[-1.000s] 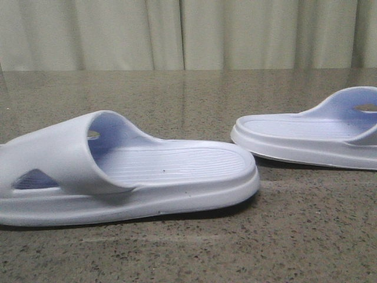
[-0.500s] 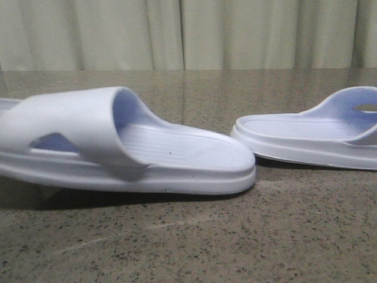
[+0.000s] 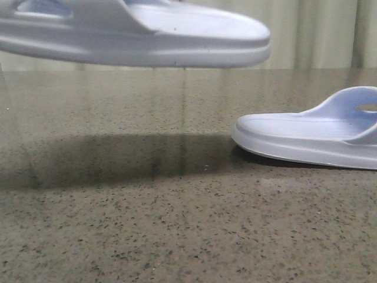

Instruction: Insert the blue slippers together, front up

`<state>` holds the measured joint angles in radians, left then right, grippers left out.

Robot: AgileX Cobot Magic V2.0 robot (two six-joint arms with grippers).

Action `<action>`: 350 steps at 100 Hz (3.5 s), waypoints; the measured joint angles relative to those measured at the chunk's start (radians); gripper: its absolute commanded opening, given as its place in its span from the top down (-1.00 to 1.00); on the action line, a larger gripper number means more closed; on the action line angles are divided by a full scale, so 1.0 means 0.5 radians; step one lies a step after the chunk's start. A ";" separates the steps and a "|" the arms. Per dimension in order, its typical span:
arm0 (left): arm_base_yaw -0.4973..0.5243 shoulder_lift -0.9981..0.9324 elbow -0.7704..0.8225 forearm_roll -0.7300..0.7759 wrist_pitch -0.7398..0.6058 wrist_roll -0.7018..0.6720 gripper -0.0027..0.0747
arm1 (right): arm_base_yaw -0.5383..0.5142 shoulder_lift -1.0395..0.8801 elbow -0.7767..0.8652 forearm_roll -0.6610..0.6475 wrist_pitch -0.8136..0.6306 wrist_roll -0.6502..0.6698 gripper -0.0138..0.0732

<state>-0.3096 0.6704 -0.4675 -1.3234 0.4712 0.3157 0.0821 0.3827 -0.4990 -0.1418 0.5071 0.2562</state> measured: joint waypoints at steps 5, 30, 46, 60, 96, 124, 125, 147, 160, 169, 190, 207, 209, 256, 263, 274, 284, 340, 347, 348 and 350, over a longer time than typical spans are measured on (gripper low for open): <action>0.000 -0.002 -0.019 -0.008 0.015 0.000 0.89 | 0.000 0.028 0.005 -0.105 0.056 0.134 -0.08; 0.000 -0.006 -0.031 -0.016 0.055 0.000 0.89 | 0.000 0.188 0.071 -0.370 0.273 0.790 -0.08; 0.000 -0.006 -0.031 -0.017 0.064 0.000 0.89 | 0.000 0.307 0.071 -0.377 0.312 1.057 -0.08; 0.000 -0.006 -0.031 -0.017 0.064 0.000 0.89 | 0.000 0.396 0.071 -0.377 0.298 1.249 -0.08; 0.000 -0.006 -0.031 -0.017 0.096 0.000 0.89 | 0.000 0.685 0.071 -0.344 0.133 1.526 -0.08; 0.000 -0.006 -0.031 -0.017 0.119 0.000 0.89 | 0.000 0.877 0.071 -0.310 -0.001 1.531 -0.08; 0.000 -0.006 -0.031 -0.017 0.119 0.000 0.89 | 0.000 0.881 0.071 -0.307 -0.001 1.531 -0.08; 0.000 -0.006 -0.031 -0.017 0.119 0.000 0.89 | 0.000 0.993 0.071 -0.307 -0.064 1.531 -0.08; 0.000 -0.006 -0.031 -0.017 0.119 0.000 0.89 | 0.000 1.040 0.071 -0.307 -0.120 1.535 -0.08; 0.000 -0.006 -0.031 -0.017 0.119 0.000 0.89 | 0.000 1.071 0.071 -0.307 -0.157 1.535 -0.08; 0.000 -0.006 -0.031 -0.017 0.119 0.000 0.89 | 0.000 1.136 0.071 -0.285 -0.236 1.535 -0.08; 0.000 -0.006 -0.031 -0.017 0.119 0.000 0.89 | 0.000 1.161 0.071 -0.278 -0.292 1.535 -0.08; 0.000 -0.006 -0.031 -0.017 0.119 0.000 0.89 | 0.000 1.167 0.071 -0.278 -0.297 1.535 -0.08; 0.000 -0.006 -0.031 -0.017 0.119 0.000 0.89 | 0.000 1.267 0.071 -0.263 -0.448 1.535 0.34; 0.000 -0.006 -0.031 -0.017 0.119 0.000 0.89 | 0.000 1.275 0.071 -0.259 -0.452 1.535 0.45; 0.000 -0.006 -0.031 -0.017 0.119 0.000 0.89 | 0.000 1.280 0.071 -0.247 -0.475 1.535 0.63; 0.000 -0.006 -0.031 -0.017 0.119 0.000 0.89 | 0.000 1.281 0.071 -0.245 -0.529 1.535 0.81; 0.000 -0.006 -0.031 -0.017 0.120 0.000 0.89 | 0.000 1.285 0.071 -0.246 -1.321 1.544 0.93; 0.000 -0.006 -0.031 -0.017 0.120 0.002 0.89 | 0.000 1.285 0.071 -0.246 -1.460 1.544 0.93; 0.000 -0.006 -0.031 -0.017 0.120 0.002 0.89 | 0.000 1.285 0.071 -0.246 -1.489 1.544 0.93; 0.000 -0.006 -0.031 -0.017 0.120 0.002 0.89 | 0.000 1.285 0.071 -0.246 -1.530 1.544 0.93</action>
<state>-0.3096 0.6675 -0.4830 -1.3318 0.5313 0.3165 0.0821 1.0250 -0.4635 -0.2647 -0.2579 1.0282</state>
